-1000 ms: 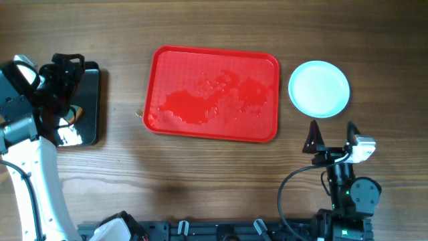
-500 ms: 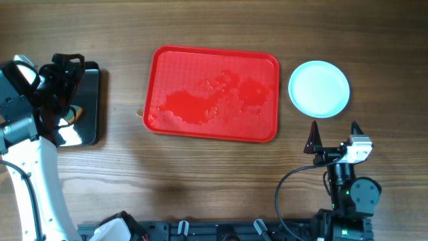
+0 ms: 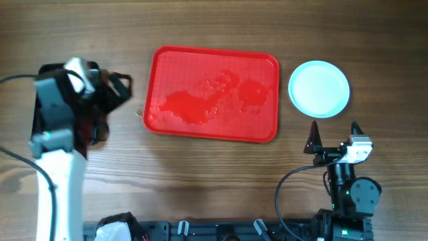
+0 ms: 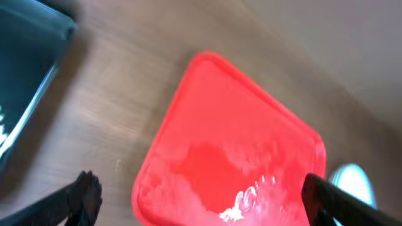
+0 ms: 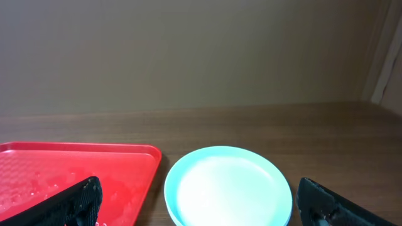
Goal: Clean dirty plates on tray and stack at the side
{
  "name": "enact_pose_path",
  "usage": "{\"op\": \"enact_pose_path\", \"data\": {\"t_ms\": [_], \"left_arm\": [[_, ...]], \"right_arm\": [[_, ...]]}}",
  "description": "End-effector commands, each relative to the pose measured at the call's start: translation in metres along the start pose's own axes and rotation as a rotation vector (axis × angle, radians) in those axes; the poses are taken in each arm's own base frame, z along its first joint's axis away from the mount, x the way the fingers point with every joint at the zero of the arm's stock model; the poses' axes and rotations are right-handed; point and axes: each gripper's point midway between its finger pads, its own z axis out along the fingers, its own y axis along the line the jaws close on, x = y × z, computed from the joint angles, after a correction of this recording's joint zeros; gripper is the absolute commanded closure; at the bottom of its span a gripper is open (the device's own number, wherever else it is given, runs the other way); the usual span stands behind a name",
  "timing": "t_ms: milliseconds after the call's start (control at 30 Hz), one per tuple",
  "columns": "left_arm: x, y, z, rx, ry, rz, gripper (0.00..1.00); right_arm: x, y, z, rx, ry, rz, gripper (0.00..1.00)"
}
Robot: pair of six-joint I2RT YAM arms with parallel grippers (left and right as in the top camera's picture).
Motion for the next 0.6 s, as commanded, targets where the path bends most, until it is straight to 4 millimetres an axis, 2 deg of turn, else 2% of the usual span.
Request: {"op": "enact_pose_path", "data": {"t_ms": [0, 100, 200, 267, 567], "left_arm": [[0.040, -0.024, 0.002, 0.108, -0.061, 0.339, 0.00], [0.061, -0.020, -0.004, 0.153, -0.184, 0.394, 0.00], [0.090, -0.005, -0.008, 0.193, -0.350, 0.492, 0.00], [0.097, -0.002, -0.009, 0.204, -0.402, 0.507, 0.00], [0.100, 0.004, -0.028, 0.171, -0.602, 0.531, 0.00]], "right_arm": [[-0.002, -0.004, -0.001, 0.021, -0.012, -0.014, 0.00], [-0.002, -0.004, -0.001, 0.021, -0.012, -0.014, 0.00], [-0.002, -0.004, -0.001, 0.021, -0.012, -0.014, 0.00], [-0.002, -0.004, -0.001, 0.021, -0.012, -0.014, 0.00], [-0.002, -0.004, -0.001, 0.021, -0.012, -0.014, 0.00]]}}
